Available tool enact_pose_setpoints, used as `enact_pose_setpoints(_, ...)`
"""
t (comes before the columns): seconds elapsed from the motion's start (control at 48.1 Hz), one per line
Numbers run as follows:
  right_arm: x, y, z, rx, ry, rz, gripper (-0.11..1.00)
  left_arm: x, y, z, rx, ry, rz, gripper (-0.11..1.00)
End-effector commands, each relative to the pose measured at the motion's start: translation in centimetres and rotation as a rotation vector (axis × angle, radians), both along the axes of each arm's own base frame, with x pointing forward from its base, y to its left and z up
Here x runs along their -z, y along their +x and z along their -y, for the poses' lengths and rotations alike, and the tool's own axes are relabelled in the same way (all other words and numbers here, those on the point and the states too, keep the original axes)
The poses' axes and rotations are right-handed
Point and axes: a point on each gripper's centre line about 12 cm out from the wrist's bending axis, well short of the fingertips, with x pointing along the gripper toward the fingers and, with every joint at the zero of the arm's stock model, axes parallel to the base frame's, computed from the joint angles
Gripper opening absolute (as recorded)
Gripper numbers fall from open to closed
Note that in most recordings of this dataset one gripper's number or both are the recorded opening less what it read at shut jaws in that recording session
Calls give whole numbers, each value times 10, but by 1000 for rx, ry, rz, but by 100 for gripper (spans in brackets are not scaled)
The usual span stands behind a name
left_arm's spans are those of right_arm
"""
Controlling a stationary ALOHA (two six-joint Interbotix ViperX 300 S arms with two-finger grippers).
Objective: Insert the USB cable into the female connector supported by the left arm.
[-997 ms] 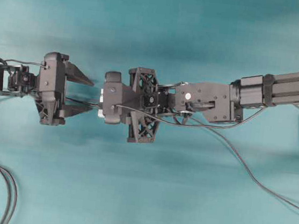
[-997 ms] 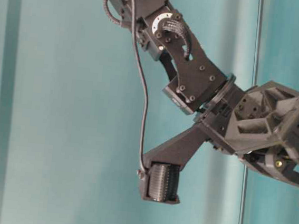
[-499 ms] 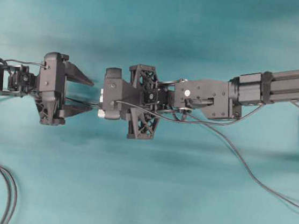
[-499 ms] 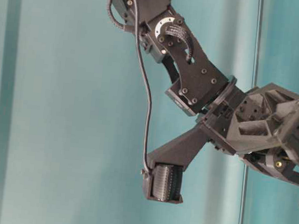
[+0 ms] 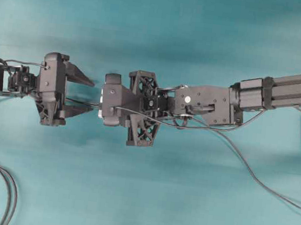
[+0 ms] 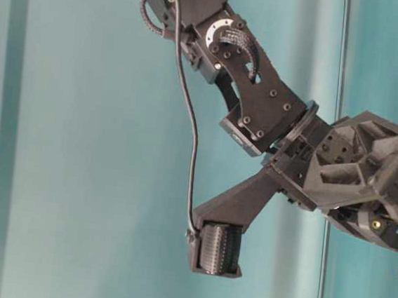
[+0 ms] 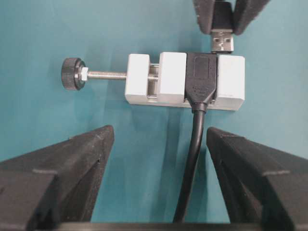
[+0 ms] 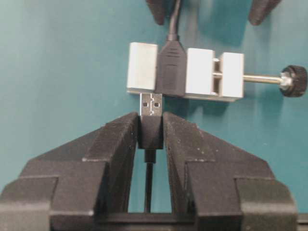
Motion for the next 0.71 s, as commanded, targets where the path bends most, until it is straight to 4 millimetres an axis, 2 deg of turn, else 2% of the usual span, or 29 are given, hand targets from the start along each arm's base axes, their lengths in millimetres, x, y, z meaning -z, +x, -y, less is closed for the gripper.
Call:
enact_pose_setpoints(0.0,-19,9,-1,-3,0,57,21,-5,4,-1,-4,3,23,85)
enact_pose_setpoints(0.686,-19,10,15,27,-3,64,21,-5,6,2,2,-5,25,85)
